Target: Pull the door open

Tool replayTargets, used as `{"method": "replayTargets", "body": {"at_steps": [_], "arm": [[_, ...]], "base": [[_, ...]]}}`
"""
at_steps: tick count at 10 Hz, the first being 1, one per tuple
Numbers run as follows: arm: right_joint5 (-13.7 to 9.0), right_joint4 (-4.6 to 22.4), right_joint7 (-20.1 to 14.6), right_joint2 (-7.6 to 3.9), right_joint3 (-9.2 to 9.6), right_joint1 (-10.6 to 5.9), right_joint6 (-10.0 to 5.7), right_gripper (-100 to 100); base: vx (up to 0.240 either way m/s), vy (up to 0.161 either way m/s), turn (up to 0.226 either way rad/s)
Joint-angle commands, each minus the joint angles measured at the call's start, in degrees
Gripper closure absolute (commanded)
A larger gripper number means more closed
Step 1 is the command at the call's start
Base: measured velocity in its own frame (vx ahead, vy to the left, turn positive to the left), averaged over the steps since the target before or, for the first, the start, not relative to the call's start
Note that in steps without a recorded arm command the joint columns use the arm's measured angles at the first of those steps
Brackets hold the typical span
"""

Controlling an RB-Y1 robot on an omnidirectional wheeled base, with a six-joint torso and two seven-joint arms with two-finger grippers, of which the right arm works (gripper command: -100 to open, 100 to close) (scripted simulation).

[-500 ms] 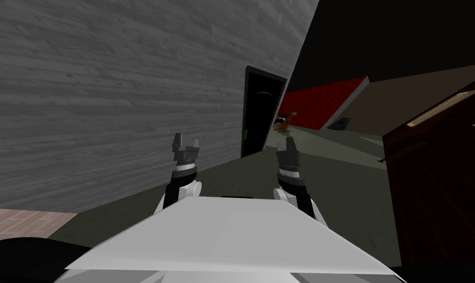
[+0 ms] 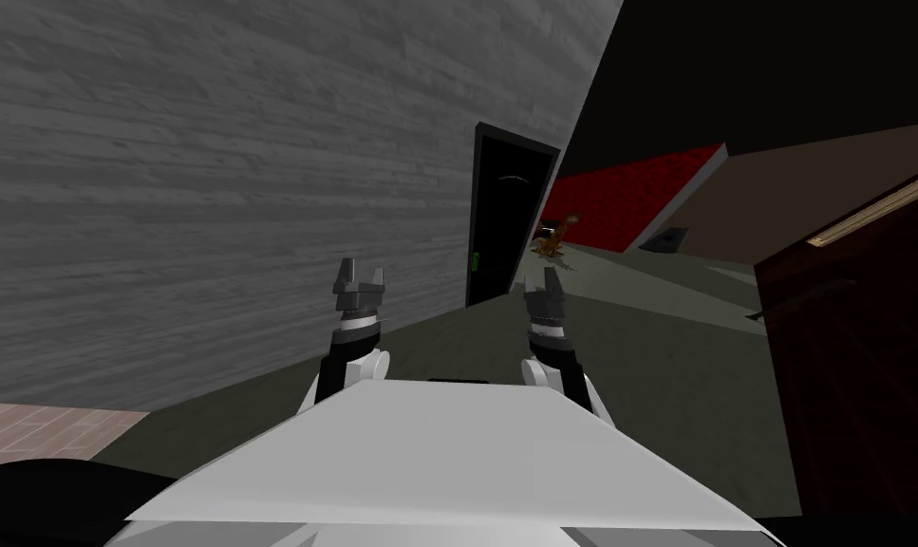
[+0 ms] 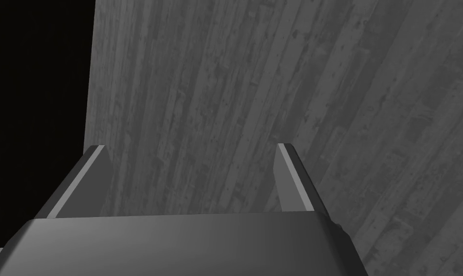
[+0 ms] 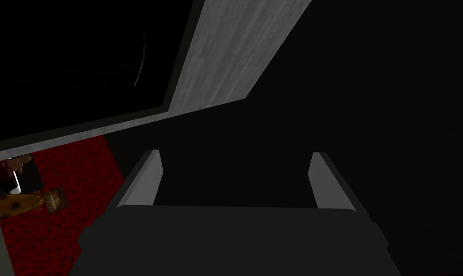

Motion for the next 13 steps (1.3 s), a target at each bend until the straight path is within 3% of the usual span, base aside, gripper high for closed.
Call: {"method": "replayTargets", "body": {"at_steps": [1, 8, 13], "arm": [[-0.83, 1.70, -1.50, -0.30, 0.55, -0.70, -0.33, -100], [-5.11, 9.53, -8.87, -1.76, 2.75, -5.50, -0.19, -100], [-8.95, 16.55, -15.47, -2.92, 4.73, -9.79, -0.06, -100]], "base": [[0.071, -0.031, 0.023], [0.077, -0.034, 0.031], [0.087, -0.051, 0.037]]}}
